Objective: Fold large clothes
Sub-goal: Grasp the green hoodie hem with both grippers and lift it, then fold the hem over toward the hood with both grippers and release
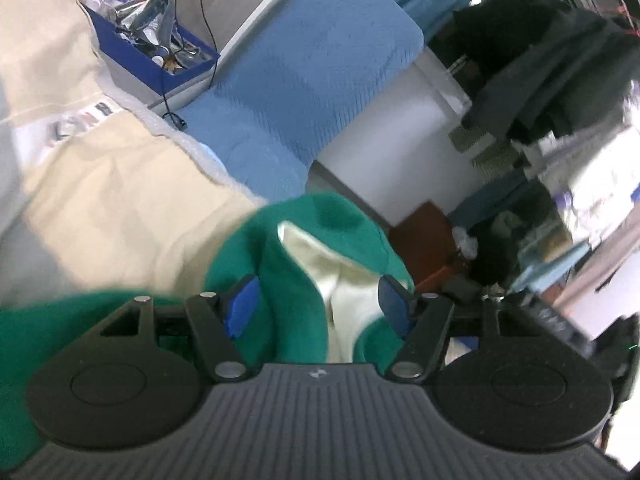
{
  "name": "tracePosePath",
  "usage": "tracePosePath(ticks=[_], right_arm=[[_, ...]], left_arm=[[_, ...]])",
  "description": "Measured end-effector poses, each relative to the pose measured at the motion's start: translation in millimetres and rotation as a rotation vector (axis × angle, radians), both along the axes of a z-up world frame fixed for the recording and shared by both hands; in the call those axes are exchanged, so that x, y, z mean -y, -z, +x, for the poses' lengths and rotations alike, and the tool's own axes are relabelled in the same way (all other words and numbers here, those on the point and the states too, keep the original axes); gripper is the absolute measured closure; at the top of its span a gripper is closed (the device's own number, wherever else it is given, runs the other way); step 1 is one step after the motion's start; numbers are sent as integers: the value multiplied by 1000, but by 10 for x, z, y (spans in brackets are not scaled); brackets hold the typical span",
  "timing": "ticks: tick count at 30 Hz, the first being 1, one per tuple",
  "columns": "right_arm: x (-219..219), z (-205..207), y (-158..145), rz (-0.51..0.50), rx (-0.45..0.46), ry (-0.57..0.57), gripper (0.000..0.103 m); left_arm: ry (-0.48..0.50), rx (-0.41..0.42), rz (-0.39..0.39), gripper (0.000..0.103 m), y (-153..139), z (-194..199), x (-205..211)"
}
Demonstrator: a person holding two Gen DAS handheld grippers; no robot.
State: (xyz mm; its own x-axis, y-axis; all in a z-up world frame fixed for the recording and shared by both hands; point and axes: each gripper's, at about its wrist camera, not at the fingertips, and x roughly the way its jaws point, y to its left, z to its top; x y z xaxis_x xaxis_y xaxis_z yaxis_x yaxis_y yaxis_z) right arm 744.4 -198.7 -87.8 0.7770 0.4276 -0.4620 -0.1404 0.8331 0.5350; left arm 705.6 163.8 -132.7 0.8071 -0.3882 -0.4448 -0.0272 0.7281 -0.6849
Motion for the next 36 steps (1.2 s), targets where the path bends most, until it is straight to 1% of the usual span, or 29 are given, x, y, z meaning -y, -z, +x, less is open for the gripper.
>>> tracePosePath(ticks=[2,3,6,8,9,10,11,12,13,14,15,18,20,23,27,30,32,33,36], right_arm=[[-49,198,151,17,-20,-6,28],[-92,273,207,17,-26,-16,28],[-188,445,336,-7,-34,-23,27],[-227,543,433,-23,-51,-16,31],[-242,565,470,-16,-57,-28,36],[-266,560,471,-22,-49,-47,49],[-303,546,453,-45,-32,-67,63],[-336,523,420,-70,-13,-85,69],[-371,494,377,-95,12,-100,76],[-395,448,324,-113,40,-108,79],[-402,414,271,-120,64,-113,79],[-428,283,89,-142,117,-135,81],[-426,151,-60,-156,146,-145,81],[-426,-97,-342,-160,207,-170,81],[-387,-503,-749,-157,271,-191,82],[-332,-965,-1050,-182,334,-214,83],[-266,-1305,-1205,-181,366,-226,83],[-225,-1505,-1265,-180,383,-235,83],[-207,-2126,-1398,-233,437,-265,83]], left_arm=[[-5,14,-74,32,74,175,-18],[-7,11,-85,32,113,269,9],[-25,-26,-28,33,200,500,109],[-26,-37,-6,34,272,621,174],[-18,-45,23,34,292,677,214],[-15,-47,49,36,305,705,238],[-12,-61,75,48,308,738,269],[-8,-73,99,69,296,760,296],[-5,-80,133,79,267,781,323],[-6,-73,159,91,237,753,334],[-6,-58,179,96,183,724,343],[16,-33,207,97,-15,611,339],[40,-8,209,98,-203,481,328],[70,37,246,98,-574,211,341],[81,95,277,98,-1079,-294,354],[78,126,301,98,-1409,-808,374],[82,152,309,98,-1574,-1244,398],[83,159,318,98,-1636,-1482,421],[78,154,331,98,-1725,-2161,491]])
